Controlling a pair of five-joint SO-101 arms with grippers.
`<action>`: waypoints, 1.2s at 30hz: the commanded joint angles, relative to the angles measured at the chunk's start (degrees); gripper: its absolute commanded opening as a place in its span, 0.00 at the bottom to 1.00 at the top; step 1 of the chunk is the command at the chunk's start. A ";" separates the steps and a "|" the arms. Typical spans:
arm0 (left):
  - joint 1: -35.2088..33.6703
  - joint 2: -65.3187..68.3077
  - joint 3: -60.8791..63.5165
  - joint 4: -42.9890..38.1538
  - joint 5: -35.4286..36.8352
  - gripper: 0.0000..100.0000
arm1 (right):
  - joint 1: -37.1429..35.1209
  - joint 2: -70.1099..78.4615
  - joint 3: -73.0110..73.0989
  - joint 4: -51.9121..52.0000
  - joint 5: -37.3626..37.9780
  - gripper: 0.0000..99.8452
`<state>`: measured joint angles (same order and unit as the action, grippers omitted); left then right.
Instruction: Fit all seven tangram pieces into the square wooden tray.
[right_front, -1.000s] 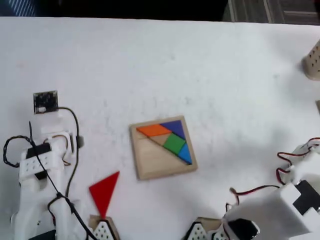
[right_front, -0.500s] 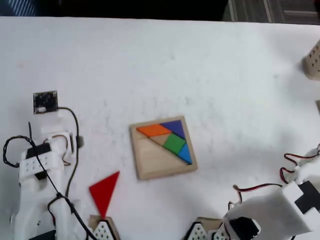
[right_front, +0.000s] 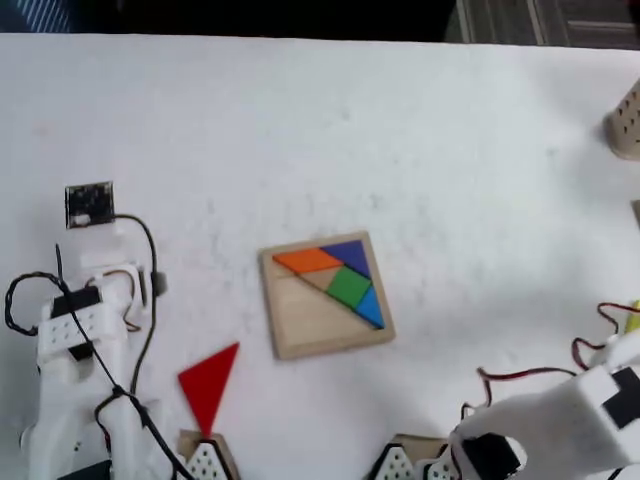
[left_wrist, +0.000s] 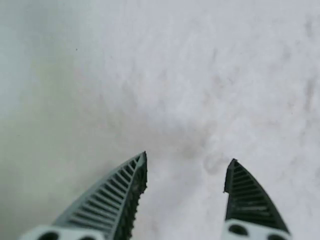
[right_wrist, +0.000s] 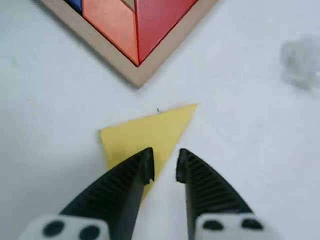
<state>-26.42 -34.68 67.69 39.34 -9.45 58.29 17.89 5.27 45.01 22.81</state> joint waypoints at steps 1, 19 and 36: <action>-0.75 -2.24 -0.44 0.09 -0.53 0.15 | 0.04 6.11 -14.33 8.48 3.69 0.03; -0.75 -2.24 -0.44 0.09 -0.53 0.15 | -0.04 56.40 -86.15 26.51 3.96 0.03; -0.75 -2.24 -0.44 0.09 -0.53 0.15 | 4.26 66.77 -99.78 53.76 18.55 0.02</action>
<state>-26.59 -34.68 67.69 39.34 -9.45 60.40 83.65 -94.77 95.65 39.43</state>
